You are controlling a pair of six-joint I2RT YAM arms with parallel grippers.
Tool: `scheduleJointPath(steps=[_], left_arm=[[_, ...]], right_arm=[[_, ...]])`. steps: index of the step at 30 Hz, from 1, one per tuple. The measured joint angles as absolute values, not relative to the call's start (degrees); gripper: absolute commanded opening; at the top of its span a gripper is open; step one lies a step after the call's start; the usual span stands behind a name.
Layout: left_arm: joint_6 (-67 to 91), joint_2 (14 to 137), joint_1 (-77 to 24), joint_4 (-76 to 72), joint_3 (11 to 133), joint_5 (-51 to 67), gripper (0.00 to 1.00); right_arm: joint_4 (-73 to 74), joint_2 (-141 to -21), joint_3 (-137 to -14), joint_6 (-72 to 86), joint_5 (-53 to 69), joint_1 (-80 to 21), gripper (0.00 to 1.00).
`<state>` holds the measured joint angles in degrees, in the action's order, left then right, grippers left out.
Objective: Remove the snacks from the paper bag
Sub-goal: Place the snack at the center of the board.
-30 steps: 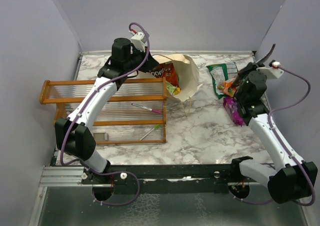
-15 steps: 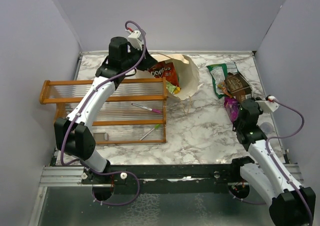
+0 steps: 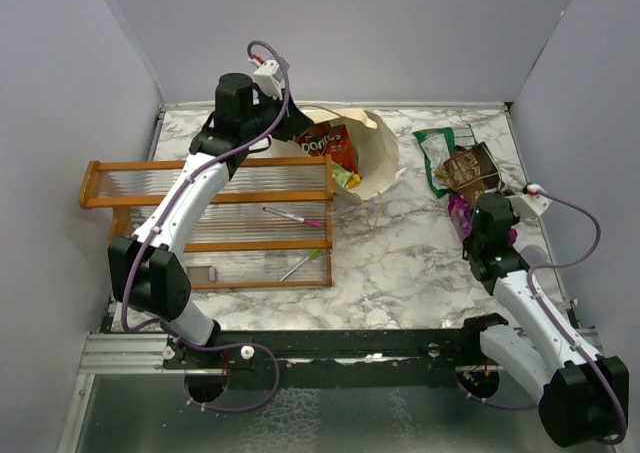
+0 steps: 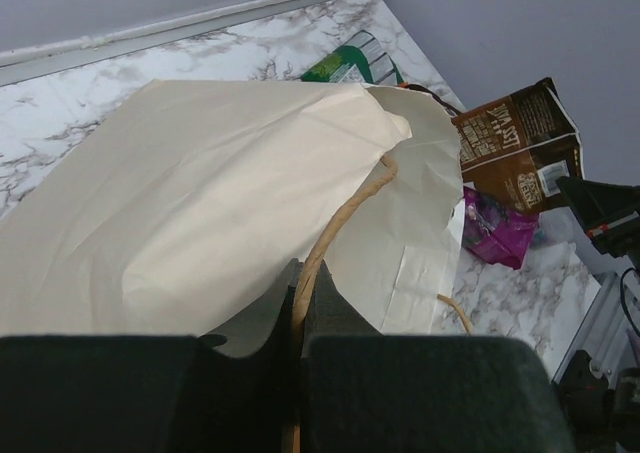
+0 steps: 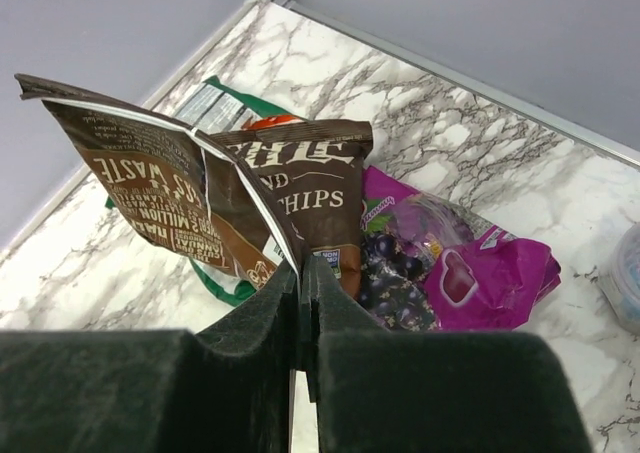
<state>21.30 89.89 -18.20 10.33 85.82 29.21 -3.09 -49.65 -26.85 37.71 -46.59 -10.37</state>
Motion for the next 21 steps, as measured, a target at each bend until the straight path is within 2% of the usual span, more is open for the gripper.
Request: scheduleJointPath(steps=[2, 5, 11, 16, 19, 21], left_arm=[[21.37, 89.89, -18.02, 10.31, 85.82, 29.34, 0.00], [21.63, 89.89, -17.69, 9.93, 85.82, 29.56, 0.00], [22.52, 89.89, -17.17, 9.28, 85.82, 30.52, 0.00], [22.85, 89.89, -16.97, 8.97, 85.80, 30.87, 0.00], [23.05, 89.89, -16.93, 8.95, 85.80, 31.05, 0.00], [23.16, 89.89, -16.93, 8.78, 85.80, 31.14, 0.00]], right_arm=[[-2.96, -48.73, -26.85, 37.65, -46.59, -10.37, 0.10], [-2.94, -47.77, -26.89, 37.06, -46.59, -10.37, 0.19], [-2.98, -47.62, -27.09, 35.73, -43.53, -10.37, 0.43], [-5.82, -47.77, -24.86, 37.28, -30.55, -10.26, 0.60], [-8.45, -49.45, -22.04, 38.33, -22.41, -10.26, 0.79], [-9.63, -52.38, -20.84, 39.46, -17.91, -10.26, 0.87]])
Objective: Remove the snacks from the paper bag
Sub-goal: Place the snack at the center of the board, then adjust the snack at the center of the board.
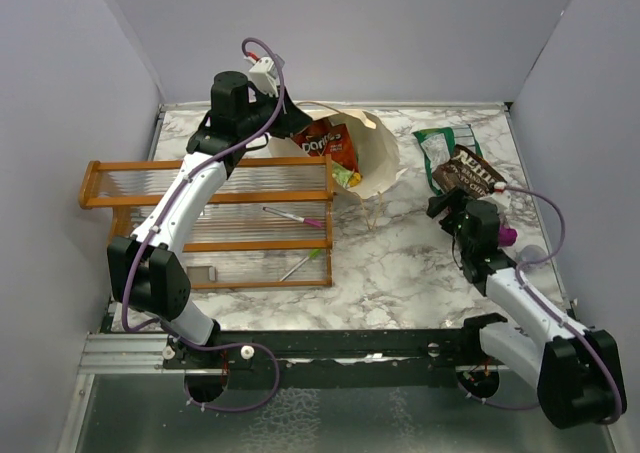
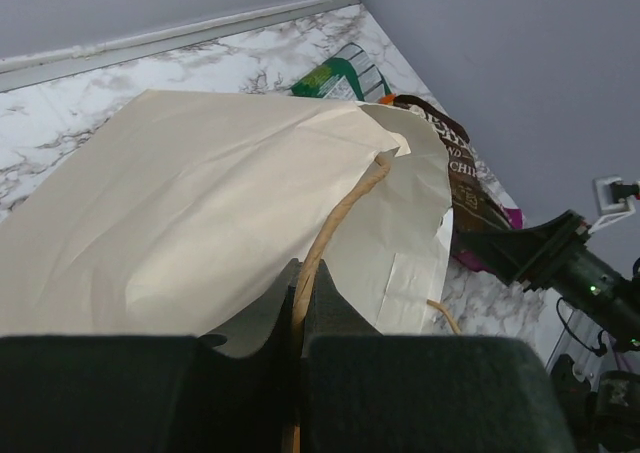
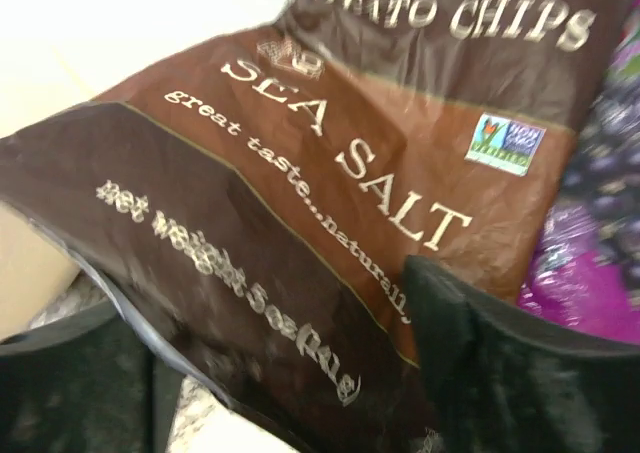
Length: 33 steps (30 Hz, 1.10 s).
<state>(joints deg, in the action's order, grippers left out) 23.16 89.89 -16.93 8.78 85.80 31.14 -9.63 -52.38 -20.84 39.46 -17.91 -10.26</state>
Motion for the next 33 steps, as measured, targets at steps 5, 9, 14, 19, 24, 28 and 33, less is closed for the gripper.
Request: scheduleJointPath(steps=[5, 9, 14, 19, 24, 28, 33], left_arm=[[23.46, 89.89, -16.86, 8.34, 85.80, 31.53, 0.00], [23.51, 89.89, -16.86, 8.21, 85.80, 31.70, 0.00], [23.68, 89.89, -16.73, 8.16, 85.80, 31.97, 0.00], [24.38, 89.89, -15.94, 7.66, 85.69, 32.73, 0.00], [25.04, 89.89, -15.35, 6.83, 85.45, 33.21, 0.00], [25.30, 89.89, -15.33, 6.76, 85.34, 33.52, 0.00], [25.61, 89.89, -15.33, 6.39, 85.27, 33.85, 0.00]], right_arm=[[-10.39, -61.17, -21.28, 41.58, -11.62, -10.26, 0.99], [-8.73, -65.76, -23.22, 41.45, -8.97, -10.26, 1.00], [-2.98, -64.38, -29.06, 38.46, -8.14, -10.26, 1.00], [0.47, -57.30, -33.63, 34.48, -8.23, -10.26, 1.00], [0.43, -51.88, -36.34, 30.39, -8.08, -10.26, 0.99], [-0.16, -52.56, -37.91, 27.07, -3.99, -10.26, 0.92], [-0.93, -59.16, -41.91, 24.95, 2.92, -10.26, 0.83]])
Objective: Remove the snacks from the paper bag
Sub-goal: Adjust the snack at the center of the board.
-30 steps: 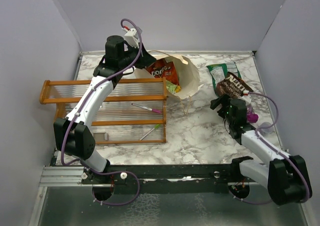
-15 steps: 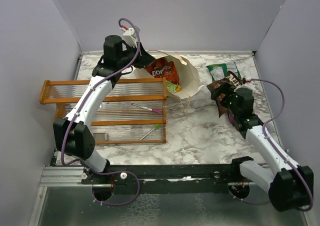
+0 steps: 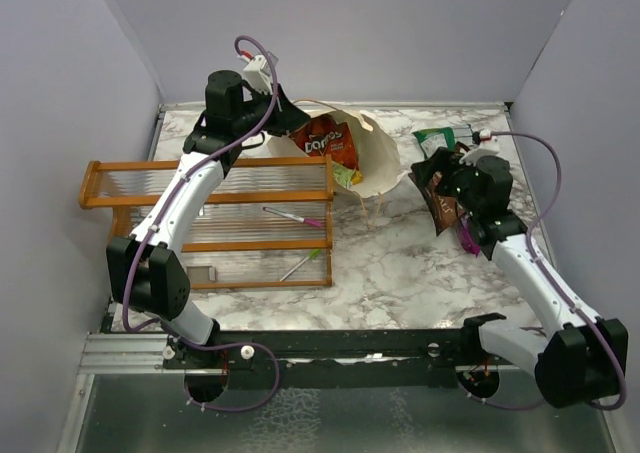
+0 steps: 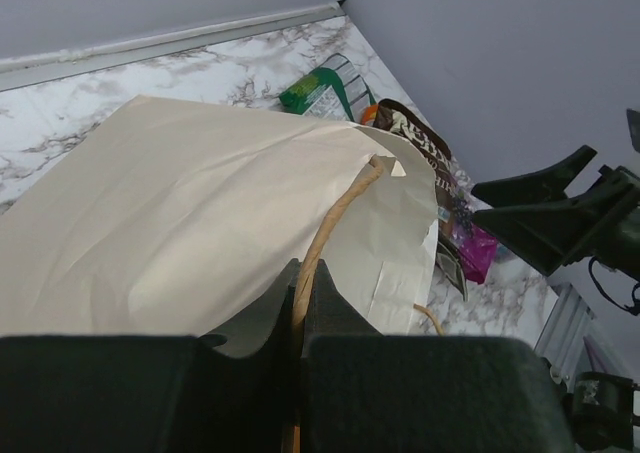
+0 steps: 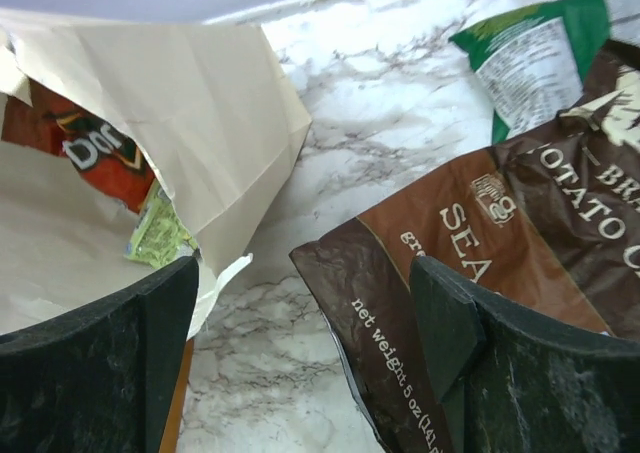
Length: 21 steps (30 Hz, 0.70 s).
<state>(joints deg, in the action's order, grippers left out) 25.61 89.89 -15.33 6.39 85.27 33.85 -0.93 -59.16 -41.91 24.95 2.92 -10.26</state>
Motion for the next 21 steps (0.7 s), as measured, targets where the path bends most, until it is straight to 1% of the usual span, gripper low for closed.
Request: scheduleJointPath(steps=[7, 11, 15, 18, 21], left_arm=[[25.63, 89.89, -15.33, 6.24, 85.14, 34.02, 0.00], [25.76, 89.89, -15.33, 6.04, 85.14, 34.09, 0.00], [25.85, 89.89, -15.33, 6.02, 85.14, 34.17, 0.00], [25.85, 89.89, -15.33, 6.00, 85.14, 34.26, 0.00], [25.87, 89.89, -15.33, 6.00, 85.14, 34.30, 0.00]], right_arm=[[-1.87, -66.30, -41.65, 25.06, 5.13, -10.26, 0.76], [-3.75, -69.23, -39.94, 25.28, 6.48, -10.02, 0.76], [-5.98, -75.61, -39.94, 25.93, 8.71, -8.99, 0.78], [-6.94, -81.71, -40.01, 27.03, 10.41, -6.90, 0.84], [-7.05, -86.54, -40.53, 27.86, 10.87, -4.08, 0.87]])
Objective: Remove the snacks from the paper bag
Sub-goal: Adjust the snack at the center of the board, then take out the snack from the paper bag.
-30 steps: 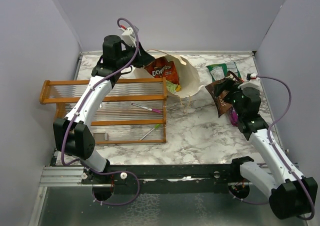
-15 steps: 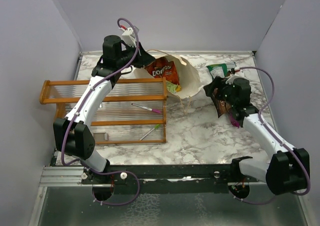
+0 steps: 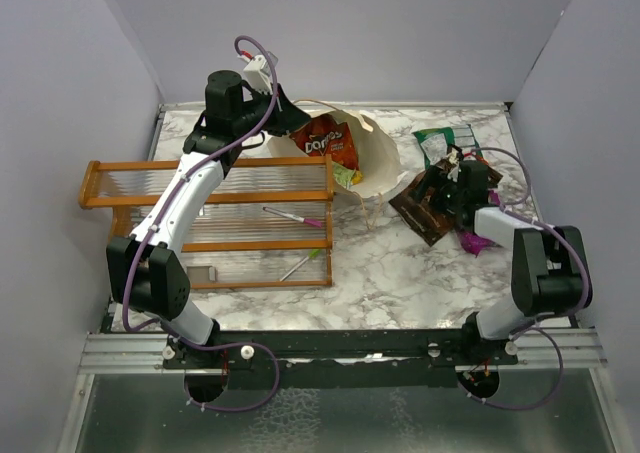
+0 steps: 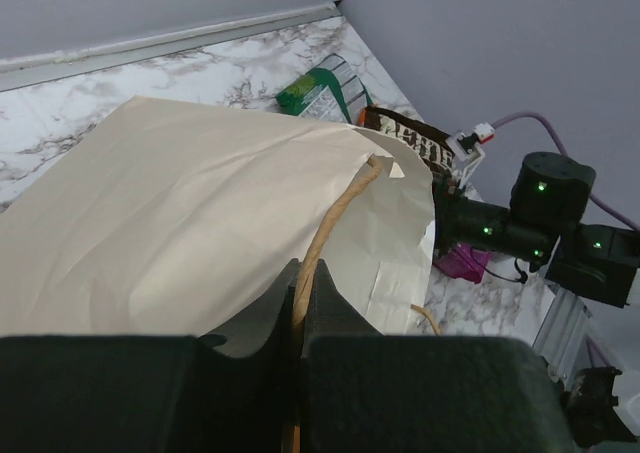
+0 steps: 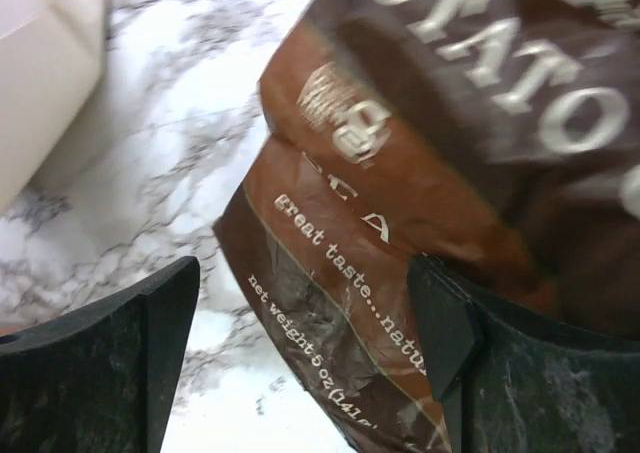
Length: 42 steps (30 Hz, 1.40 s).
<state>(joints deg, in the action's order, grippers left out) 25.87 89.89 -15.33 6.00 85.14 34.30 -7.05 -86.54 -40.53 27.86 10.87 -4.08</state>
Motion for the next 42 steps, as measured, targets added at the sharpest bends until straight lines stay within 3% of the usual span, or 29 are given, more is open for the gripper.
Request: scheduleJointPath(steps=[9, 17, 26, 29, 35, 42], left_arm=[[26.26, 89.89, -15.05, 5.58, 85.10, 35.11, 0.00], [27.00, 89.58, -15.05, 2.11, 83.33, 38.26, 0.00], [30.33, 88.05, -15.59, -7.46, 78.37, 44.07, 0.00], [30.26, 87.77, -16.71, -8.71, 77.95, 44.51, 0.00], [26.06, 87.11, -21.56, -6.37, 78.19, 42.96, 0.00], [21.82, 87.11, -24.84, -1.65, 79.02, 40.29, 0.00]], right_arm=[[-5.50, -90.50, -42.92, 28.73, 10.37, 0.03, 0.90], [-0.91, -78.46, -42.92, 28.10, 10.70, 0.25, 0.90], [-1.61, -67.18, -42.70, 26.28, 20.78, -0.38, 0.84], [-1.76, -65.32, -42.70, 24.43, 22.48, -3.86, 0.84], [-2.79, -61.65, -43.33, 16.75, 21.69, -20.75, 0.82], [-10.22, -61.41, -43.40, 5.52, 15.90, -30.81, 0.69]])
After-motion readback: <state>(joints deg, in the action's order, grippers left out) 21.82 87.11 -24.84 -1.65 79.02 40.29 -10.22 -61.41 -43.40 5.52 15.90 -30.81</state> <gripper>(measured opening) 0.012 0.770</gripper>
